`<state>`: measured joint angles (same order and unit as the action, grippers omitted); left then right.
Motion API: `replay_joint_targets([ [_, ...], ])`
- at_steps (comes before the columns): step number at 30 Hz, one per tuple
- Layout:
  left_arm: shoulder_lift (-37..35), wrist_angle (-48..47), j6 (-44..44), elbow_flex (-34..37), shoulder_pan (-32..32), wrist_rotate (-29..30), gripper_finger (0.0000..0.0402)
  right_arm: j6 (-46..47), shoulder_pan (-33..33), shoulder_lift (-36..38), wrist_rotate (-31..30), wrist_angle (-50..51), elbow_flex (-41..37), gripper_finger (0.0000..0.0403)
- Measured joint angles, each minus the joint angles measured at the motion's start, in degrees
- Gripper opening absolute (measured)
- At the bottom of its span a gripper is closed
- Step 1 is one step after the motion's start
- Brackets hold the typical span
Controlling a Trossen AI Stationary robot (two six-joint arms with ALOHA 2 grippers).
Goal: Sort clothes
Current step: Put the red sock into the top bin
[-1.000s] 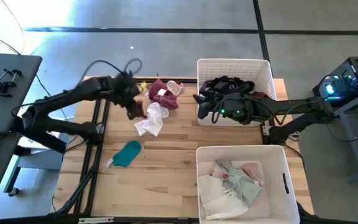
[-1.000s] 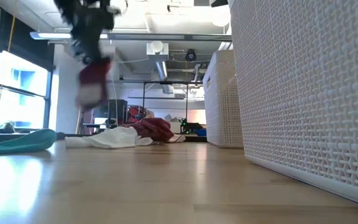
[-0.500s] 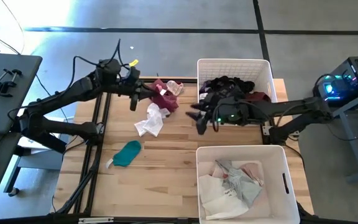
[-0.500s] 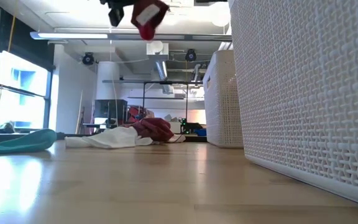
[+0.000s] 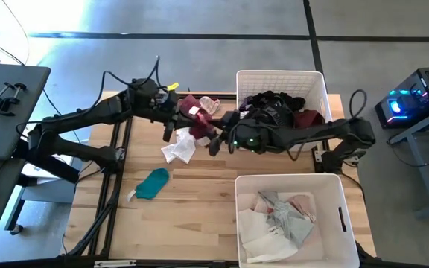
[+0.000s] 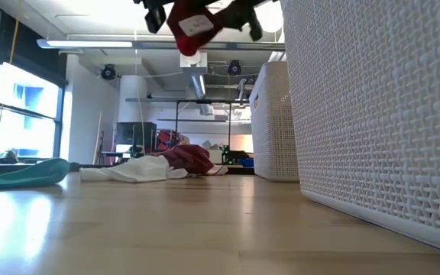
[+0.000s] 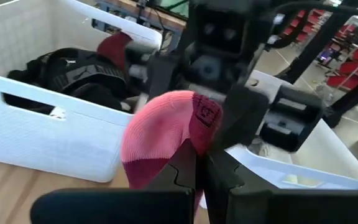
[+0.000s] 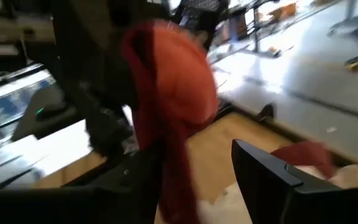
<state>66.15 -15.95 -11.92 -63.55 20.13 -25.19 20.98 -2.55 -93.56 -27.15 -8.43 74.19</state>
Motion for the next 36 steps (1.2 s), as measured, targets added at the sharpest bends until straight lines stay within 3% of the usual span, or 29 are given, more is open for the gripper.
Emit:
replay_joint_targets([
  [4, 0.54, 1.34, -0.24, 0.0, -1.69, 0.06, 0.0, 5.13, 0.43, -0.6, 3.96, 0.34, 0.0, 0.0136],
  [9, 0.53, 4.35, -1.22, 0.0, -2.63, 0.27, 0.0001, 5.78, 0.2, -0.04, 4.76, 0.44, -0.01, 0.0019],
  [13, 0.53, 5.71, -0.63, 0.0, -2.67, 0.26, 0.0025, 5.63, -0.05, 2.32, 4.54, 0.81, 0.0, 0.0016],
  [19, 0.51, 5.54, -1.37, 0.0, -2.67, 0.26, 0.0102, 4.9, -0.55, 10.34, -1.08, 10.07, 0.0, 0.0005],
  [23, 0.51, 5.34, -3.45, 0.0, -2.67, 0.26, 0.0145, 6.25, -1.61, 18.73, -11.62, 22.59, 0.0, 0.0002],
  [29, 0.51, 5.38, -4.48, 0.0, -3.02, 0.26, 0.0171, 19.66, 0.88, 30.89, -25.75, 51.11, 0.04, 0.0001],
  [36, 0.51, 5.2, -4.44, 0.0, -3.05, 0.29, 0.0172, 35.49, 10.93, 34.3, -22.96, 85.74, 0.0, 0.0001],
])
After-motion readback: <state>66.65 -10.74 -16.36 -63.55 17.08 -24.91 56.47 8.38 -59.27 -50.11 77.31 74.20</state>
